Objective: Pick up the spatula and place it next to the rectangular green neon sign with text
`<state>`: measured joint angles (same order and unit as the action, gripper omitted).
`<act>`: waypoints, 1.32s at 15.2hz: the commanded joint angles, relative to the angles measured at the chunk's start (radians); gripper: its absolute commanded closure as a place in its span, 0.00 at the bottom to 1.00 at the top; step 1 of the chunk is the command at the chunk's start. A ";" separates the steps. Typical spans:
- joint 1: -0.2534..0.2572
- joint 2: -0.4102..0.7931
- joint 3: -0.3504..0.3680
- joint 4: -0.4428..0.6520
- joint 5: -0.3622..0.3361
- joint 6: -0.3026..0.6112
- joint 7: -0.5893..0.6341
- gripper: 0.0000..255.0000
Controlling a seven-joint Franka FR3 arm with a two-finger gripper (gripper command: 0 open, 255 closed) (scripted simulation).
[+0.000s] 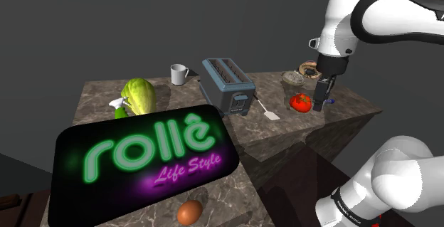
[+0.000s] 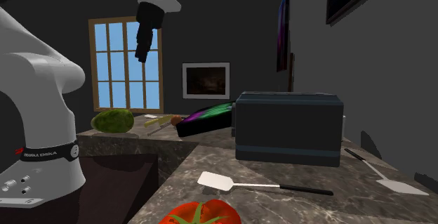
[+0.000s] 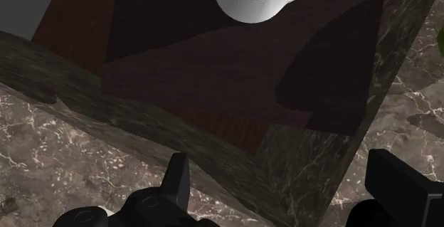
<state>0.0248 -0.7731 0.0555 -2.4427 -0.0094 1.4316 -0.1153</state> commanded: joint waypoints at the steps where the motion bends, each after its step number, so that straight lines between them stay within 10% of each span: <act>1: 0.000 0.000 0.000 0.000 0.000 0.000 0.000 0.00; 20: -0.139 0.531 -0.118 0.011 -0.048 0.687 0.069 0.00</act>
<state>-0.1084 -0.2791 -0.0568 -2.4471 -0.0585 2.0863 -0.0492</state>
